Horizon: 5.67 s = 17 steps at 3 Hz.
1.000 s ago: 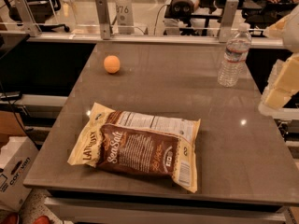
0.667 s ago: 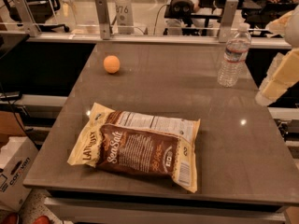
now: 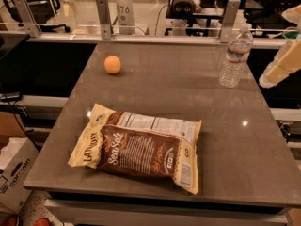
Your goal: Knock water bottle over
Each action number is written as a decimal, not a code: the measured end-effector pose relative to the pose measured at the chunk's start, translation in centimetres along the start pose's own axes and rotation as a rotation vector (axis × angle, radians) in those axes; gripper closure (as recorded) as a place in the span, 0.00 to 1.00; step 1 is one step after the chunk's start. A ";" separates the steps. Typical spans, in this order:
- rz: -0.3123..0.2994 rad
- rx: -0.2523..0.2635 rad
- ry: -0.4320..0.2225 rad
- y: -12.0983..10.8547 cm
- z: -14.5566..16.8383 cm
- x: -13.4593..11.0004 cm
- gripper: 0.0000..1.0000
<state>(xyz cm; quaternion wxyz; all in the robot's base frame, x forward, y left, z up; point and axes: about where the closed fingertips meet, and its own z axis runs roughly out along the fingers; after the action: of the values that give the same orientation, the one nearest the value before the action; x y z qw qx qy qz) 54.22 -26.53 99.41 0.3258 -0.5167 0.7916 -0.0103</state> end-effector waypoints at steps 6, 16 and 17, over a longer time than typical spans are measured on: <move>0.251 -0.020 -0.337 -7.5 9.6 2.5 0.00; -0.133 -0.354 0.078 -0.8 14.7 -5.0 1.00; -0.204 -0.395 0.147 -0.2 16.2 -5.2 1.00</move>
Offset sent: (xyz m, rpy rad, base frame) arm 0.0910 -0.0512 -0.0261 0.2777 -0.0706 -0.1148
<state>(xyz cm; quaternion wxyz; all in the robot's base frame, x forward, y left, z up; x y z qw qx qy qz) 64.23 -17.13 89.41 0.1571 -0.6457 0.7436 0.0742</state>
